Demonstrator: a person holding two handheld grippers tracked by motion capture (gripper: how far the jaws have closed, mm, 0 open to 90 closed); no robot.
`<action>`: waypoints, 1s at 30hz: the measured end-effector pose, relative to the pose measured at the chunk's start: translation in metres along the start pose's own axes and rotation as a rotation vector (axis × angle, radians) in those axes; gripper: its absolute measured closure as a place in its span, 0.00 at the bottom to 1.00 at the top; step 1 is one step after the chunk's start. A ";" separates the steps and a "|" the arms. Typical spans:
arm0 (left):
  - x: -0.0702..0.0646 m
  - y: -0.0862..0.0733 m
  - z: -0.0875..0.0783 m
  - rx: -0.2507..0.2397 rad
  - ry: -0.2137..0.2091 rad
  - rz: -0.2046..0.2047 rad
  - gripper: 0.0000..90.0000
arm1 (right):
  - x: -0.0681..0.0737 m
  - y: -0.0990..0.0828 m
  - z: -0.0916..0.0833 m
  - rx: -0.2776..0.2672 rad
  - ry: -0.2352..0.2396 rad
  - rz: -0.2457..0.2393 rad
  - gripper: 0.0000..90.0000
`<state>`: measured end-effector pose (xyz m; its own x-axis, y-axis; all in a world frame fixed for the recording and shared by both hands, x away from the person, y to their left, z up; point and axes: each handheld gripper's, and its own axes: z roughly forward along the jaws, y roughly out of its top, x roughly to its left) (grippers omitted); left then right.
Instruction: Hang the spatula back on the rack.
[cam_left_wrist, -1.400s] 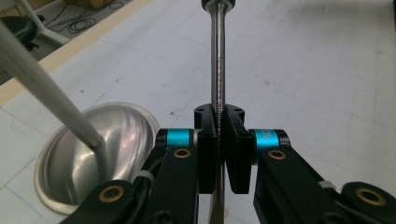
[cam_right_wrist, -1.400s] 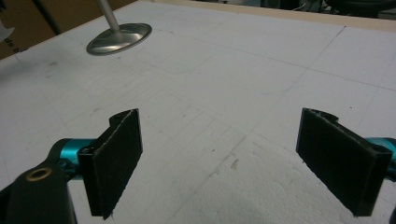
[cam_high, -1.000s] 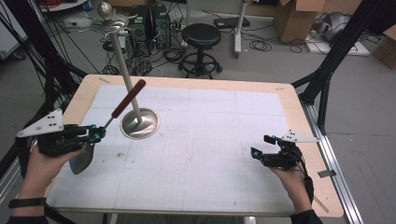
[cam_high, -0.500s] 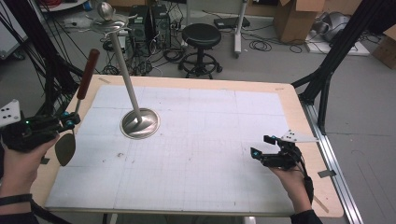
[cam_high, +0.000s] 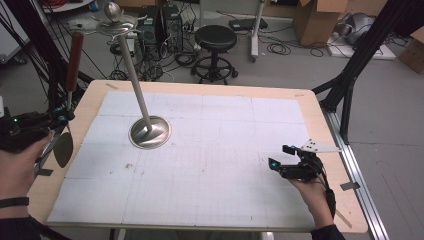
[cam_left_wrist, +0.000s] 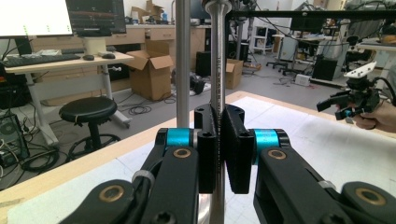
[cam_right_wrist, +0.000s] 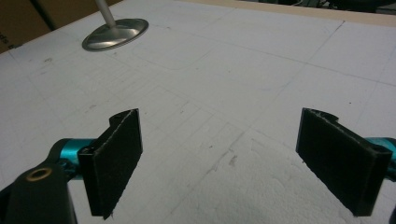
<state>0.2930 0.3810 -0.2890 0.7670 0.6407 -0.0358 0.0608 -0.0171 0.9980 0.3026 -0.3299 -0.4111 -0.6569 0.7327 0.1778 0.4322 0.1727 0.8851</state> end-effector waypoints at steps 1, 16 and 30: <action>0.001 0.001 0.000 -0.002 0.001 -0.002 0.94 | 0.000 0.000 0.000 0.000 0.000 0.000 0.15; 0.016 0.000 0.013 -0.008 0.013 -0.028 0.94 | 0.000 0.000 0.000 0.003 0.000 0.001 0.15; 0.019 0.002 0.020 -0.010 0.013 -0.024 0.94 | -0.001 -0.001 0.000 0.003 0.000 0.003 0.15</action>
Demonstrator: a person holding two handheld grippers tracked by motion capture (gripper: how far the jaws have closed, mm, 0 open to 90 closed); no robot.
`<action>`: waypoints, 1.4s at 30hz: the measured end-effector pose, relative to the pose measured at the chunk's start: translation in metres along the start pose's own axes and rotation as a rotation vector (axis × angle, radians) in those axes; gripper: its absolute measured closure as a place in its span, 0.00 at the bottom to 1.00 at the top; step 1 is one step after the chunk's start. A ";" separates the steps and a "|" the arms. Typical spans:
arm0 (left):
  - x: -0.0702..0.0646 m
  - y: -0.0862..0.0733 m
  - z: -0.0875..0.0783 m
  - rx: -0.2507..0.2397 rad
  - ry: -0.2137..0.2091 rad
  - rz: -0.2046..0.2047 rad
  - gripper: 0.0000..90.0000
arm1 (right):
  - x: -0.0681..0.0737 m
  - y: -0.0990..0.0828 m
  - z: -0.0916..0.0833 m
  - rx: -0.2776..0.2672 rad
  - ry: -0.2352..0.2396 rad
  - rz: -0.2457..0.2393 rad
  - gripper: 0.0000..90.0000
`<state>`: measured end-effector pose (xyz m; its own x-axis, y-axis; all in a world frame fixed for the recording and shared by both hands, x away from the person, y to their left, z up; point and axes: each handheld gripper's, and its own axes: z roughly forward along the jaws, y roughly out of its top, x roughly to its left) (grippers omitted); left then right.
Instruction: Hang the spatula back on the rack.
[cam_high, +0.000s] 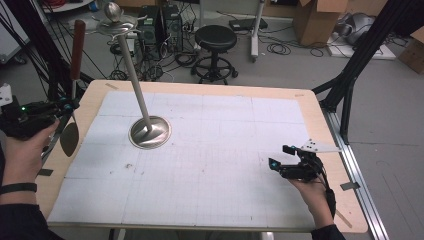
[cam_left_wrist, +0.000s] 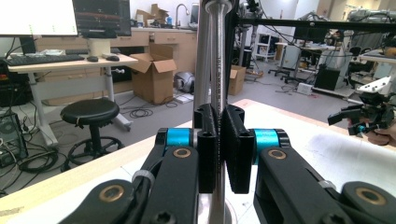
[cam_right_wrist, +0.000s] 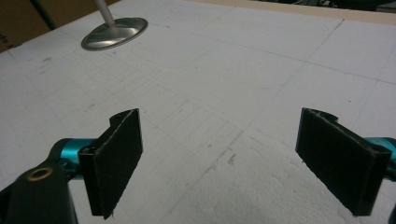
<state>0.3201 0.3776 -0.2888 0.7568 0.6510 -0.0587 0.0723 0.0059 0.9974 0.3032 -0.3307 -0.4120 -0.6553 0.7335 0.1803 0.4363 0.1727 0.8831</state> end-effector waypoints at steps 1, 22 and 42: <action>0.000 0.000 0.001 0.001 0.005 -0.003 0.94 | 0.000 0.000 0.000 0.000 0.000 0.000 0.16; -0.014 -0.004 0.020 0.008 0.063 0.068 0.94 | 0.000 0.000 0.000 -0.002 0.001 0.000 0.16; -0.022 -0.013 0.037 0.047 0.138 0.145 0.93 | 0.000 0.000 0.000 -0.003 0.002 0.002 0.16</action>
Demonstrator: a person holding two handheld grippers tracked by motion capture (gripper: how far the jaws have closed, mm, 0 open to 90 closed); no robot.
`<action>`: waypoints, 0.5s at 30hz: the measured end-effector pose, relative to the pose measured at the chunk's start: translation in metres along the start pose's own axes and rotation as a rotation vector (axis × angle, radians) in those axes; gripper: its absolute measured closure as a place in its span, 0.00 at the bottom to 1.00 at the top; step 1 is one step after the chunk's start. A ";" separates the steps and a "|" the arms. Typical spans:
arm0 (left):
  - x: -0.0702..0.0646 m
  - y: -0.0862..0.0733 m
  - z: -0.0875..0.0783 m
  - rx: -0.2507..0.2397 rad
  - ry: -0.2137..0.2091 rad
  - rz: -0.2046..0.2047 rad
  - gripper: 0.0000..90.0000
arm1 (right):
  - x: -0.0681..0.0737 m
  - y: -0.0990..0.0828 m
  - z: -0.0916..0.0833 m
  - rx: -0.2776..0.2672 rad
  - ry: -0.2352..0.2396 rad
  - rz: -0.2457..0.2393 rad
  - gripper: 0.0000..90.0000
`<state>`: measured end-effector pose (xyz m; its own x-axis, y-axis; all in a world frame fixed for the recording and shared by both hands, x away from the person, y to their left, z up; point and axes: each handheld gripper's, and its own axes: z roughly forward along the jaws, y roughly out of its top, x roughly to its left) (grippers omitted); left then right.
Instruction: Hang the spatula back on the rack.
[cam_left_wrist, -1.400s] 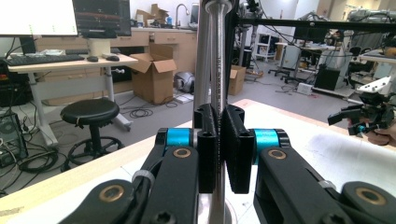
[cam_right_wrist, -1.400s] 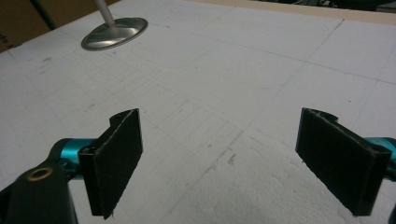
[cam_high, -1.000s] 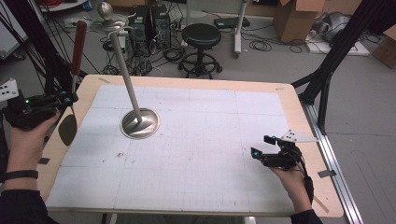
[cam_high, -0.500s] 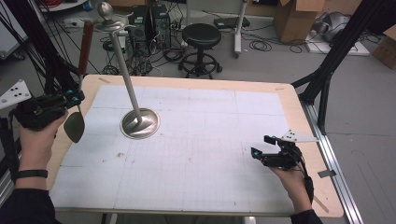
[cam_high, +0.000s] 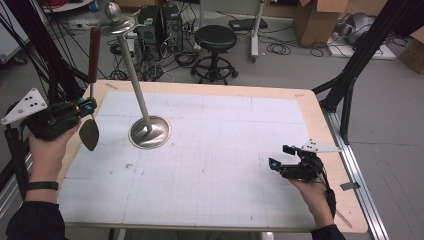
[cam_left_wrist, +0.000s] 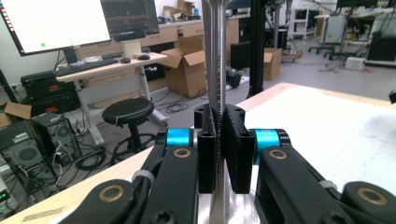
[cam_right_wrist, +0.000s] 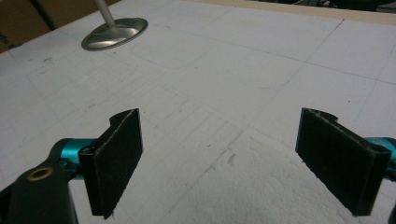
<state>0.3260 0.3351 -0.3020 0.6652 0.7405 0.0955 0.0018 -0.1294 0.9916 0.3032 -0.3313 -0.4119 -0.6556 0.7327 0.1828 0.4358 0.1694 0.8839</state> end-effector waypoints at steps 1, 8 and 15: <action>0.000 0.000 0.000 0.006 0.000 0.003 0.93 | 0.000 0.000 0.000 -0.002 -0.001 -0.003 0.16; -0.003 0.000 0.006 0.034 0.015 0.021 0.93 | 0.000 0.000 0.000 -0.001 0.000 -0.006 0.16; -0.008 0.004 0.009 0.058 0.043 0.036 0.94 | 0.000 0.000 0.000 0.001 -0.001 -0.004 0.16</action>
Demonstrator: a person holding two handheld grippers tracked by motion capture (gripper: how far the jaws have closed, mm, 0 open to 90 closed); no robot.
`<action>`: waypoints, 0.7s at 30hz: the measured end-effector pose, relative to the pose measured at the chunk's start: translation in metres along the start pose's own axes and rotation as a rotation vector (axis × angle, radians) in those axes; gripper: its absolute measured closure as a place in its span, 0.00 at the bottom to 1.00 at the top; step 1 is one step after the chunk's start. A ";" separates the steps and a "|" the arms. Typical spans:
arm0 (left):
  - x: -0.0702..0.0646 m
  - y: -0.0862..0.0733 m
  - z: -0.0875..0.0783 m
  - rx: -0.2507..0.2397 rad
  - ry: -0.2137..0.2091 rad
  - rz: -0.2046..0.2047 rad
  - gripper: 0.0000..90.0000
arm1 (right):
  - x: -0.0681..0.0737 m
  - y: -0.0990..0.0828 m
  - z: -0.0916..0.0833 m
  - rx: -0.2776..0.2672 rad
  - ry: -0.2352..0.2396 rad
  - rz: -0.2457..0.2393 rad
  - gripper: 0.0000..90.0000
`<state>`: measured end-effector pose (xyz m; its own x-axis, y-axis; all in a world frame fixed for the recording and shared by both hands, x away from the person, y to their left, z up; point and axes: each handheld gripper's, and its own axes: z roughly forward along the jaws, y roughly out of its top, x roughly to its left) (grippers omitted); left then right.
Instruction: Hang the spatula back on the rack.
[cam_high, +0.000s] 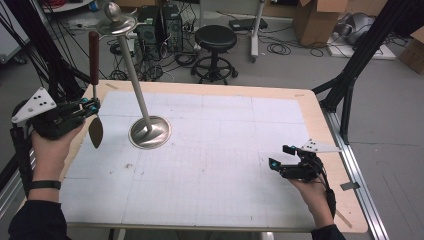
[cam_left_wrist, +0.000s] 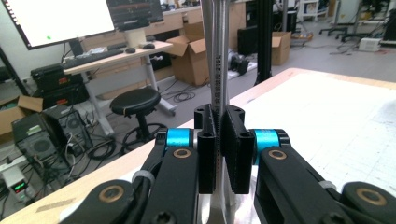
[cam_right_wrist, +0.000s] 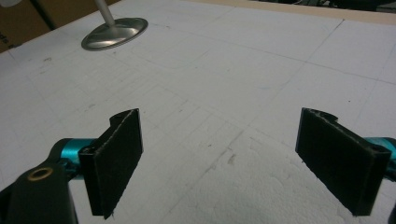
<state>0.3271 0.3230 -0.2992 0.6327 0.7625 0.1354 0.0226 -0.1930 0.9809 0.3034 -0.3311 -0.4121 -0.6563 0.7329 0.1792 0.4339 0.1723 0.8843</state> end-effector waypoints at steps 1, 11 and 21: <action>-0.001 0.001 0.000 0.004 0.010 0.004 0.94 | 0.000 0.000 0.000 0.001 0.000 0.000 0.16; -0.008 0.008 0.005 0.023 0.071 0.012 0.94 | 0.000 0.000 0.000 -0.002 0.002 0.002 0.16; -0.006 0.009 0.012 0.045 0.102 -0.012 0.94 | 0.000 0.000 0.000 -0.002 0.003 0.004 0.16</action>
<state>0.3321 0.3092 -0.2932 0.5498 0.8236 0.1394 0.0662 -0.2093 0.9756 0.3032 -0.3312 -0.4119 -0.6563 0.7318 0.1838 0.4350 0.1680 0.8846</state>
